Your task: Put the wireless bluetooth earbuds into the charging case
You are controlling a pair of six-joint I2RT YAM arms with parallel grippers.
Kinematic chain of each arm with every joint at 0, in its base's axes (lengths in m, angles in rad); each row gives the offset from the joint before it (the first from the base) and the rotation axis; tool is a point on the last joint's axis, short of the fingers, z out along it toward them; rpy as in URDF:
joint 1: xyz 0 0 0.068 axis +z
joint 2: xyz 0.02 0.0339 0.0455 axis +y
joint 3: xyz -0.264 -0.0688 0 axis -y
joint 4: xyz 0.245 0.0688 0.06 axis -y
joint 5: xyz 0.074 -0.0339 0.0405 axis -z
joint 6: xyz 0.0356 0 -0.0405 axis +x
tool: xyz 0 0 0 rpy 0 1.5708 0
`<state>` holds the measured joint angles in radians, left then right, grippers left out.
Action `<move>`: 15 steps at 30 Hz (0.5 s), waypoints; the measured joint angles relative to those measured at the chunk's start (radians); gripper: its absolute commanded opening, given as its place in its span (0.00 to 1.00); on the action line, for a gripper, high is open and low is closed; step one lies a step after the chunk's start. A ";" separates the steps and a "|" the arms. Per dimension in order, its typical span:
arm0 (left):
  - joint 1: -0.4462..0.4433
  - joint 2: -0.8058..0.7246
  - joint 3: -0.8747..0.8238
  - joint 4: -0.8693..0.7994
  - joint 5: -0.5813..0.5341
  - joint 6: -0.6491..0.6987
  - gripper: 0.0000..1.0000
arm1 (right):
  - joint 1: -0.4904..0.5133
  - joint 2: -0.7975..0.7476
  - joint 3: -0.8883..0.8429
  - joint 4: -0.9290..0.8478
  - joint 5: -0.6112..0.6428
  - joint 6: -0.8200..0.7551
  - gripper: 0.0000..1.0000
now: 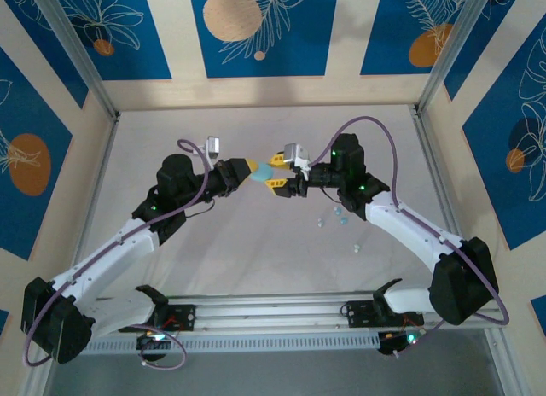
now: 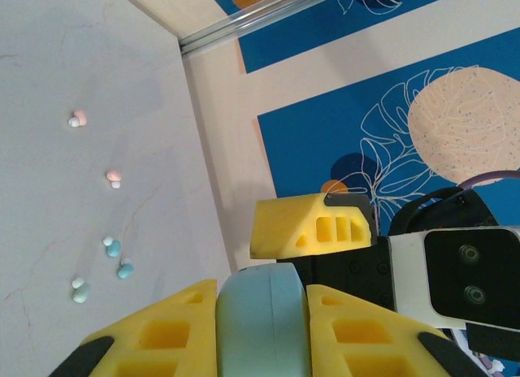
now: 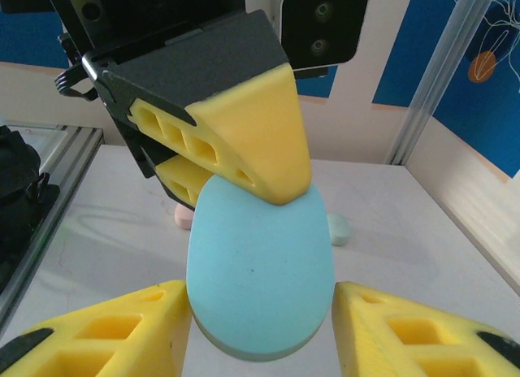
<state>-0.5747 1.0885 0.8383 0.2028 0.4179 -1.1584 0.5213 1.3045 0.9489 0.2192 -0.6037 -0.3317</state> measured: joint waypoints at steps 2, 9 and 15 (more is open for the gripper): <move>0.000 0.001 0.000 0.000 -0.001 -0.001 0.16 | 0.000 0.006 0.001 0.000 -0.004 0.003 0.45; 0.000 0.002 0.000 0.006 0.000 -0.010 0.16 | -0.002 0.014 0.016 -0.006 -0.018 0.004 0.49; 0.000 0.006 0.000 0.008 -0.001 -0.011 0.16 | -0.002 0.027 0.021 -0.004 -0.026 0.011 0.42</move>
<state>-0.5743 1.0950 0.8387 0.2104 0.4168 -1.1698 0.5194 1.3319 0.9695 0.2153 -0.6296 -0.3206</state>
